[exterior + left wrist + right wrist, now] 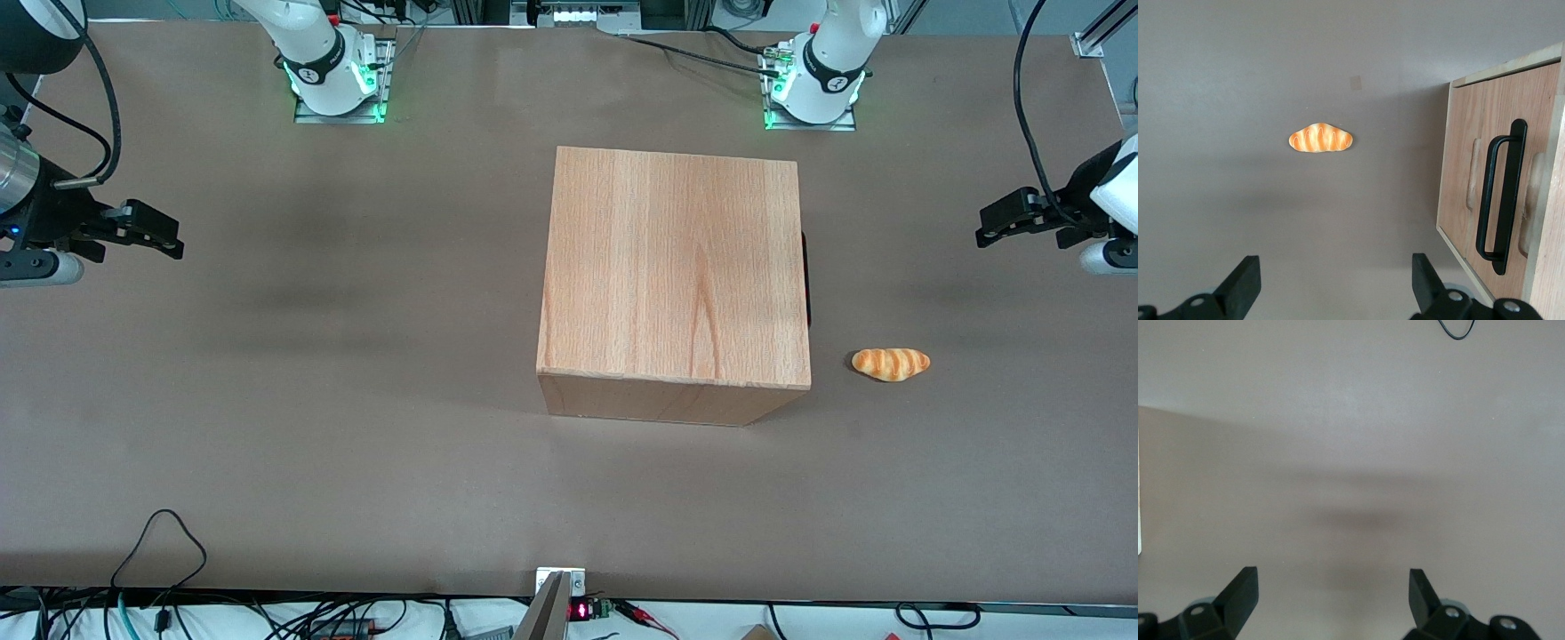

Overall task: Open top drawer with left arm
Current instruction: 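Move the left gripper toward the black drawer handle on the wooden box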

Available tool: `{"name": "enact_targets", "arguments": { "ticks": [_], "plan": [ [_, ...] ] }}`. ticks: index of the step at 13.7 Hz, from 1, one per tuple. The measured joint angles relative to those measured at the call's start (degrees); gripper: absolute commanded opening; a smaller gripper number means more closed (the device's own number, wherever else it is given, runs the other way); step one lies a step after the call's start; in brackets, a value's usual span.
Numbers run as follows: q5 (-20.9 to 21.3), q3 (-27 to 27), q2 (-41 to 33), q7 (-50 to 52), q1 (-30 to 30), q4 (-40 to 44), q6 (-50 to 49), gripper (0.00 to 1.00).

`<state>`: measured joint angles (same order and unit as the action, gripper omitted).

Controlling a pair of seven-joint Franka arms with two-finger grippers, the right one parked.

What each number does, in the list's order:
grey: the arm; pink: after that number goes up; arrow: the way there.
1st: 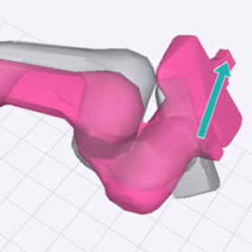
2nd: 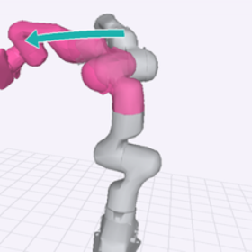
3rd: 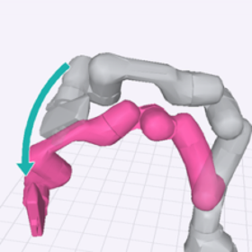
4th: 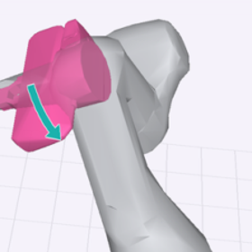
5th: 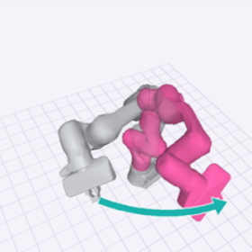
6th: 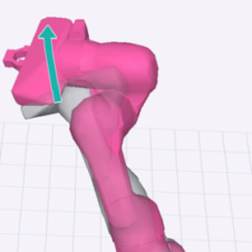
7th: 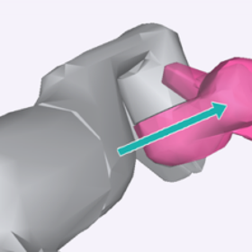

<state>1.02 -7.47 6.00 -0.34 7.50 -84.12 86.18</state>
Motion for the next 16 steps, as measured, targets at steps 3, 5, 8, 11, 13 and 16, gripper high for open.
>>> {"name": "enact_targets", "arguments": {
  "ticks": [3, 5, 8, 11, 13, 16],
  "plan": [
    [0.00, 0.00, -0.01, 0.00, 0.00, 0.00, 0.00, 1.00],
    [0.00, -0.03, 0.03, 0.00, -0.07, -0.01, -0.03, 1.00],
    [-0.01, -0.19, 1.00, 0.00, -0.40, -0.05, -0.63, 1.00],
    [-0.07, -0.42, 3.68, 0.00, -1.95, -0.19, -2.64, 1.00],
    [-0.30, -0.53, 6.19, 0.00, -2.84, -0.26, -2.80, 1.00],
    [-2.52, -0.54, 9.92, 0.00, -3.62, -0.32, -2.85, 1.00]
  ]
}}
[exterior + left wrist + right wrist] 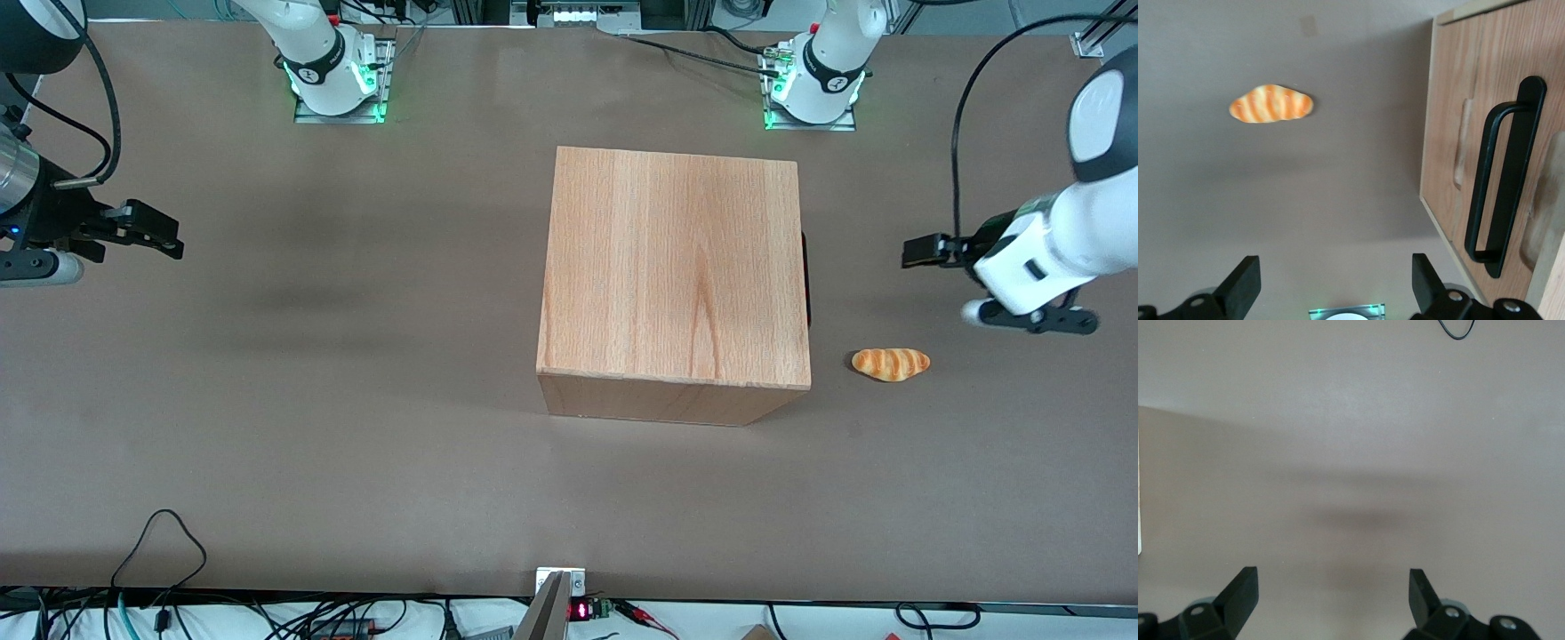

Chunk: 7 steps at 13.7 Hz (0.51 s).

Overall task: Open top drawer with left arm
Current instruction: 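Move the left gripper toward the black drawer handle on the wooden box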

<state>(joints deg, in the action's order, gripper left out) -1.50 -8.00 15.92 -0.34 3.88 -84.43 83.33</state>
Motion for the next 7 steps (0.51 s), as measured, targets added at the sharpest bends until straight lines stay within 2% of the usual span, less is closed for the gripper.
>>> {"name": "enact_targets", "arguments": {
  "ticks": [4, 7],
  "plan": [
    [-0.49, -0.04, 2.44, 0.00, -1.74, -0.01, -0.02, 1.00],
    [-4.36, 0.01, 4.28, 0.00, -1.75, -0.02, -0.08, 1.00]
  ]
}}
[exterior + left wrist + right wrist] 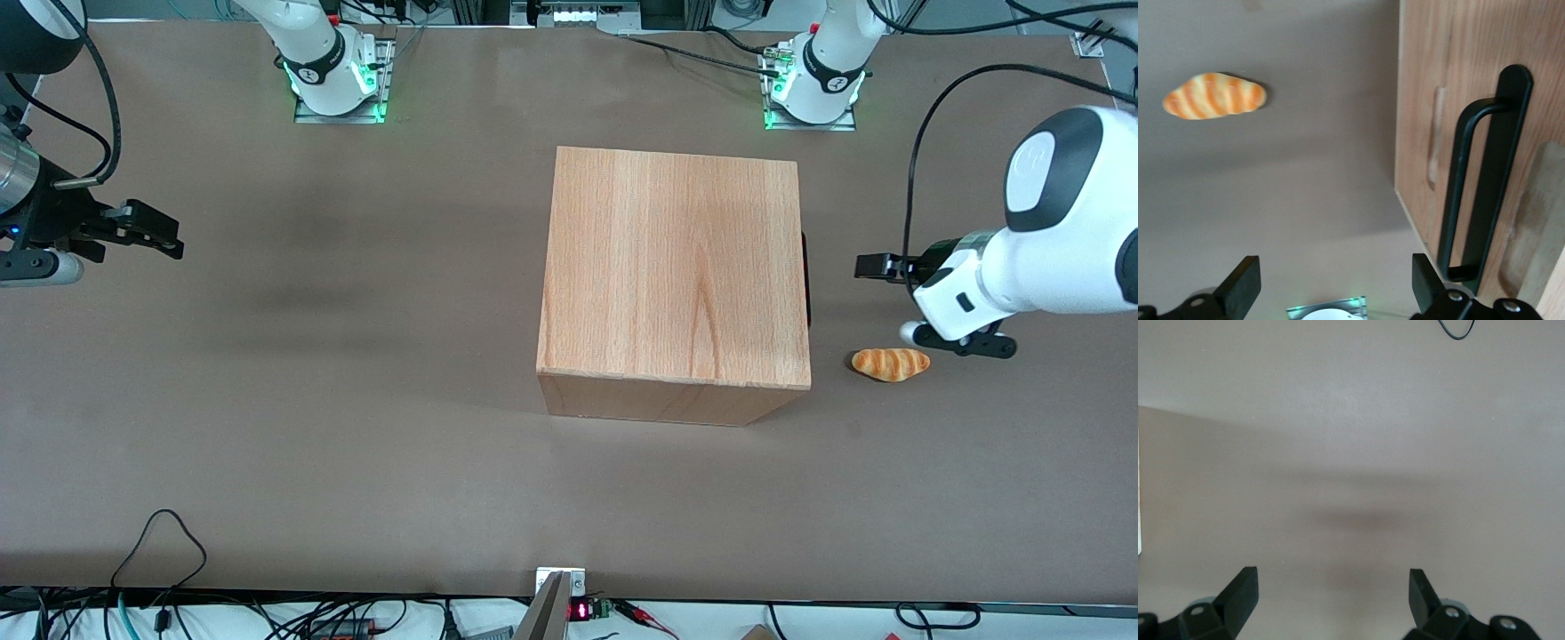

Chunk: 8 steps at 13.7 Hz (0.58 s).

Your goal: Open top drawer with left arm

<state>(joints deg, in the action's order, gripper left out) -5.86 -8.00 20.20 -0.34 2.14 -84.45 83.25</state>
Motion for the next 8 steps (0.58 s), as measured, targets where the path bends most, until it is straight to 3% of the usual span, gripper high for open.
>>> {"name": "enact_targets", "arguments": {
  "ticks": [5, 8],
  "plan": [
    [-6.88, 0.05, 2.65, 0.00, 0.03, 0.00, 0.01, 1.00],
    [-8.05, 0.06, 4.41, 0.00, 0.04, 0.00, 0.15, 1.00]
  ]
}}
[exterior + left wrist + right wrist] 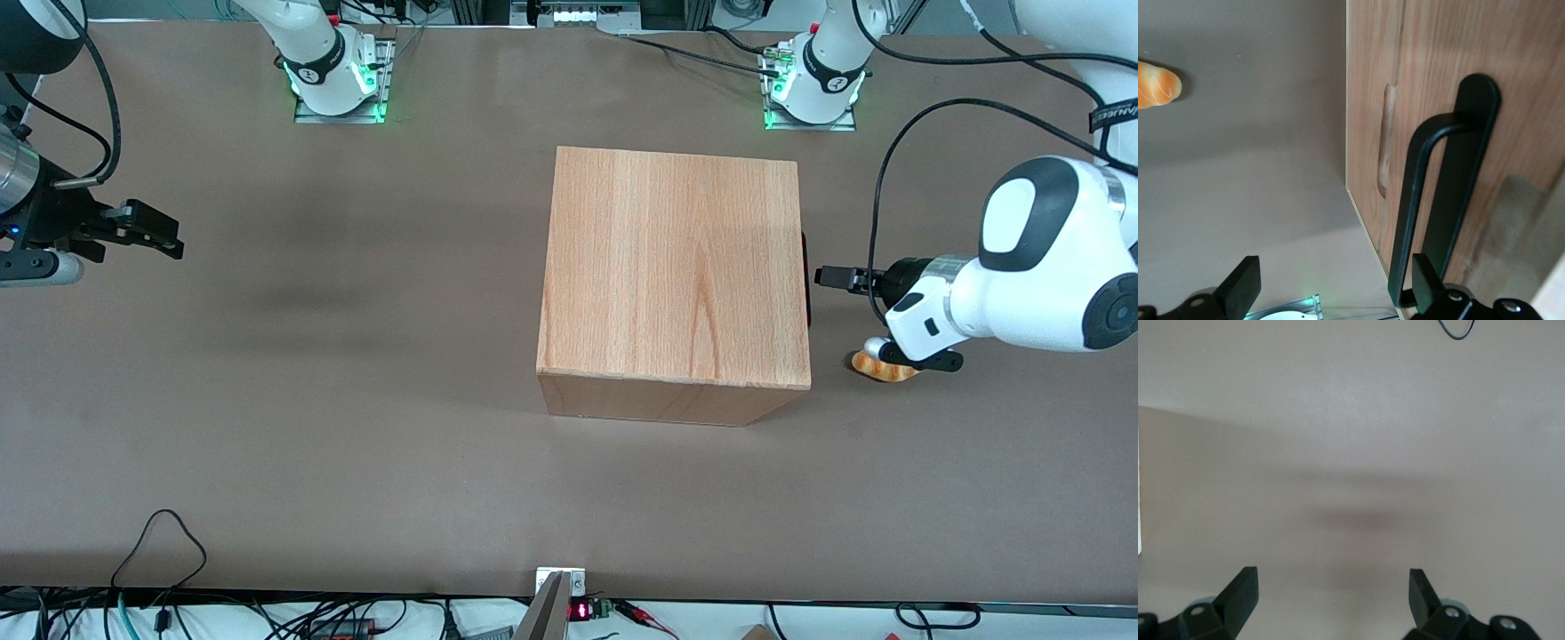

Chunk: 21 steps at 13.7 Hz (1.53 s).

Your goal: Open top drawer with left arm

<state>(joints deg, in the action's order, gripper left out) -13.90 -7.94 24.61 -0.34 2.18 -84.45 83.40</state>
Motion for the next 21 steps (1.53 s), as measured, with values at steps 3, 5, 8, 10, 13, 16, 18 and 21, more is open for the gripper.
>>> {"name": "enact_targets", "arguments": {
  "ticks": [3, 5, 8, 10, 13, 16, 18, 21],
  "plan": [
    [-2.30, 0.02, 1.43, -0.05, 0.05, 0.01, 0.75, 1.00],
    [-4.49, 0.03, 2.18, -0.05, 0.14, 0.01, 0.91, 1.00],
    [-4.75, 0.03, 2.41, -0.10, 0.10, 0.01, 1.23, 1.00],
    [-4.75, 0.04, 2.47, -0.12, 0.09, 0.01, 1.31, 1.00],
    [-4.70, 0.03, 3.23, -0.12, -0.08, 0.01, 2.04, 1.00],
    [-3.47, 0.03, 3.98, -0.12, -0.37, 0.01, 3.21, 1.00],
    [-1.73, 0.03, 3.98, -0.12, -0.93, 0.02, 3.44, 1.00],
    [0.51, 0.00, 3.97, -0.12, -1.96, 0.29, 3.70, 1.00]
  ]
}}
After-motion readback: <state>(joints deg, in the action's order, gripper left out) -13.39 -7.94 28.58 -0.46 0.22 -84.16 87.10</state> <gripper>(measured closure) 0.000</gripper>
